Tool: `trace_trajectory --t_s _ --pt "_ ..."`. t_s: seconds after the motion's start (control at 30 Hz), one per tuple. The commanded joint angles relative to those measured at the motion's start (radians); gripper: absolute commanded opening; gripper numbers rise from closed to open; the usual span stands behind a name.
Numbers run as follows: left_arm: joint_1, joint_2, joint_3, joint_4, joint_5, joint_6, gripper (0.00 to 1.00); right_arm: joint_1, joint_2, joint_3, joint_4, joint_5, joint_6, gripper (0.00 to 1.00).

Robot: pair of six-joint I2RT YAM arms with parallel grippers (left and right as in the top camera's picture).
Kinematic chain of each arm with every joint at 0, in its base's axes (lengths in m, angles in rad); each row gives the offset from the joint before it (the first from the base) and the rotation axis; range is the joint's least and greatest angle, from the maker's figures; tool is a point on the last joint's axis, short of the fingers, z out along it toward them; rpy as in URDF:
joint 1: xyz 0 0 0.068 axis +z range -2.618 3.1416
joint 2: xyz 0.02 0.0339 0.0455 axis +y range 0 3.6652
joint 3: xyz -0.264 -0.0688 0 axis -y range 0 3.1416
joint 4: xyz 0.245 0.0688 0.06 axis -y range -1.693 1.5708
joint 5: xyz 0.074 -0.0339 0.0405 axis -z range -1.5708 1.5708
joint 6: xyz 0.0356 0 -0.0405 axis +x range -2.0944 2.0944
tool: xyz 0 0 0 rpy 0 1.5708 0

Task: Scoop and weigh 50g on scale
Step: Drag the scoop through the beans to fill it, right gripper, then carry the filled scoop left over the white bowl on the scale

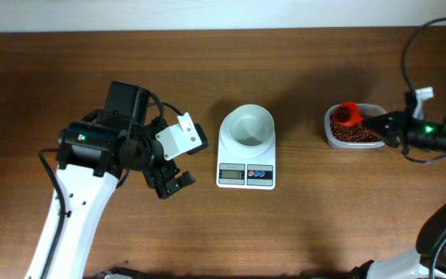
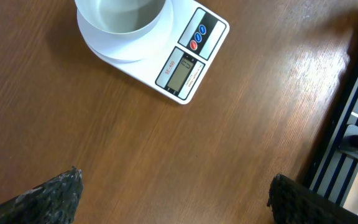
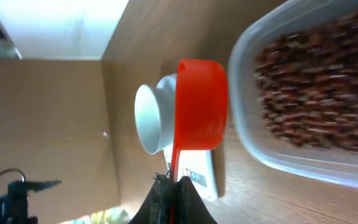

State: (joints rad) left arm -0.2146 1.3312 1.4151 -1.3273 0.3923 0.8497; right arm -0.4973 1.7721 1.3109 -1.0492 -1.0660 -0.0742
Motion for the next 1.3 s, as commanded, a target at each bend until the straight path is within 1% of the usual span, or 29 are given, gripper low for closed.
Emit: trace_trajectory --t_s 0.0,0.27,0.5,0.77,0.97,1.27 --pt "0.003 -0.013 -0.008 -0.001 0.004 0.015 0.99 0.078 0.007 0.005 -0.002 -0.080 -0.004 0.04" --pt "0.003 -0.013 -0.008 -0.001 0.004 0.015 0.99 0.237 0.007 0.005 0.002 -0.101 -0.003 0.04" --pt "0.003 -0.013 -0.008 -0.001 0.004 0.015 0.99 0.336 0.007 0.005 0.051 -0.101 0.003 0.04" --pt "0.003 -0.013 -0.008 -0.001 0.004 0.015 0.99 0.401 0.007 0.005 0.129 -0.099 0.003 0.04" --pt "0.003 -0.013 -0.008 -0.001 0.004 0.015 0.99 0.445 0.007 0.006 0.165 -0.001 0.003 0.04" --pt "0.003 -0.013 -0.008 -0.001 0.004 0.015 0.99 0.513 0.007 0.006 0.256 0.016 0.003 0.04"
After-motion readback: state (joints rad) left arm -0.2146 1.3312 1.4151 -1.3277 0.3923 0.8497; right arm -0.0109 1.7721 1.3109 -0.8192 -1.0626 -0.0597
